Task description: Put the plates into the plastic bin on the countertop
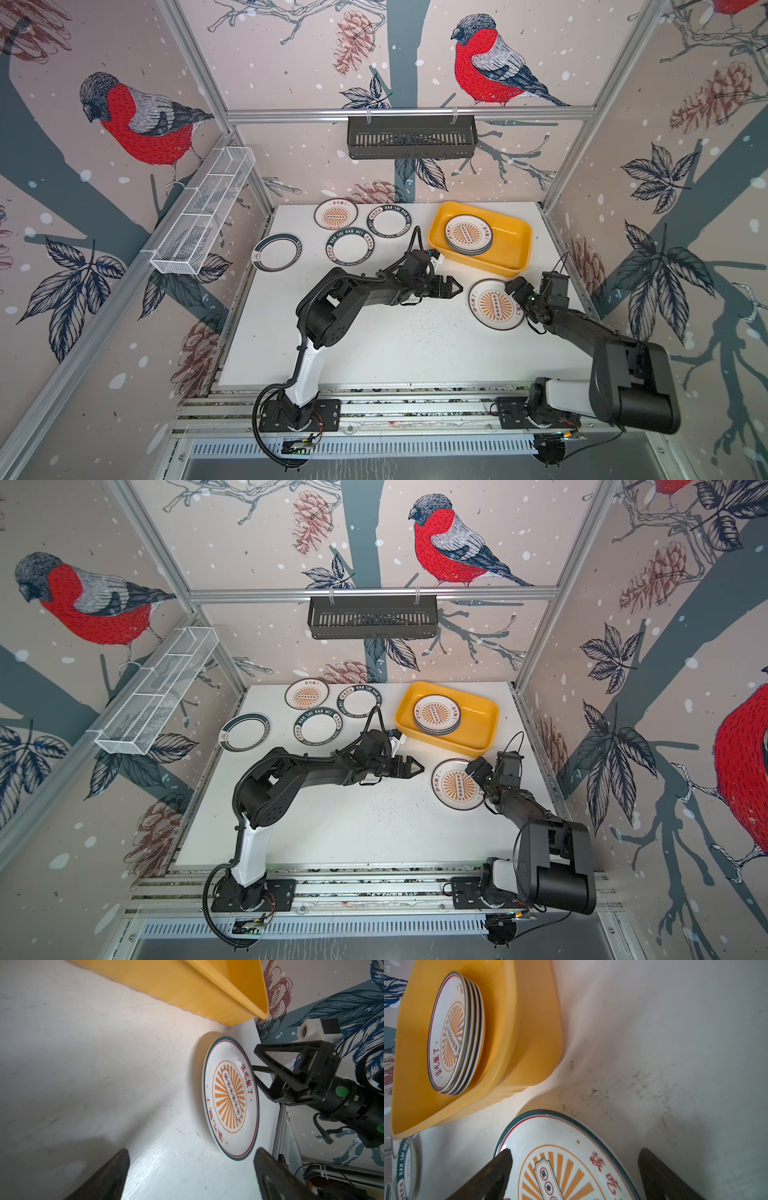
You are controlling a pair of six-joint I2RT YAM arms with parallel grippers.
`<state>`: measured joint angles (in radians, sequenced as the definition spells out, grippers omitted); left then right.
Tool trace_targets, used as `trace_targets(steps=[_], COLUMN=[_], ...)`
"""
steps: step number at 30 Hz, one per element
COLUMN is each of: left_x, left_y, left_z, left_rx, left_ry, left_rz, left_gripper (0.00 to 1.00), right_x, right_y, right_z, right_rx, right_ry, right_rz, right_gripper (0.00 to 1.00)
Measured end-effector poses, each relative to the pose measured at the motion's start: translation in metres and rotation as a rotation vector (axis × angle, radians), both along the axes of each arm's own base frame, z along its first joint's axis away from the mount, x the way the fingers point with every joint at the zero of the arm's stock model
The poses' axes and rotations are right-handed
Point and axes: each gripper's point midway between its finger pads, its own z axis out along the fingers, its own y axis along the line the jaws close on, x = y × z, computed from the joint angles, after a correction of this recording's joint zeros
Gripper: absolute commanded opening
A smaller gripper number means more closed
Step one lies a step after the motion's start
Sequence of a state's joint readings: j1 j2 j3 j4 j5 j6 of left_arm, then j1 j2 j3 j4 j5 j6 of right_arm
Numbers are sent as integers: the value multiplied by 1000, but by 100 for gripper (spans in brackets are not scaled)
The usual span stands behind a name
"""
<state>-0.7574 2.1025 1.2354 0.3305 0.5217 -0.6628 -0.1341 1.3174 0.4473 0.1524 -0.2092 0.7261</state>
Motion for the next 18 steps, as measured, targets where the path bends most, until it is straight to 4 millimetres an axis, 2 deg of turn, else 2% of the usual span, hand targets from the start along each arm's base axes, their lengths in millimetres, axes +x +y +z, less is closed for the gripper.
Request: trace_targets(steps=[14, 18], left_x=[6, 6], left_y=[-20, -24], left_z=[-9, -11], left_rx=[-39, -51], left_ry=[25, 36], left_rz=[-7, -7], left_gripper=[83, 76], right_x=[13, 13], right_y=[47, 58], right_z=[3, 5], right_rx=[33, 37], right_ry=[-59, -67], right_rz=[175, 207], right_gripper=[95, 95])
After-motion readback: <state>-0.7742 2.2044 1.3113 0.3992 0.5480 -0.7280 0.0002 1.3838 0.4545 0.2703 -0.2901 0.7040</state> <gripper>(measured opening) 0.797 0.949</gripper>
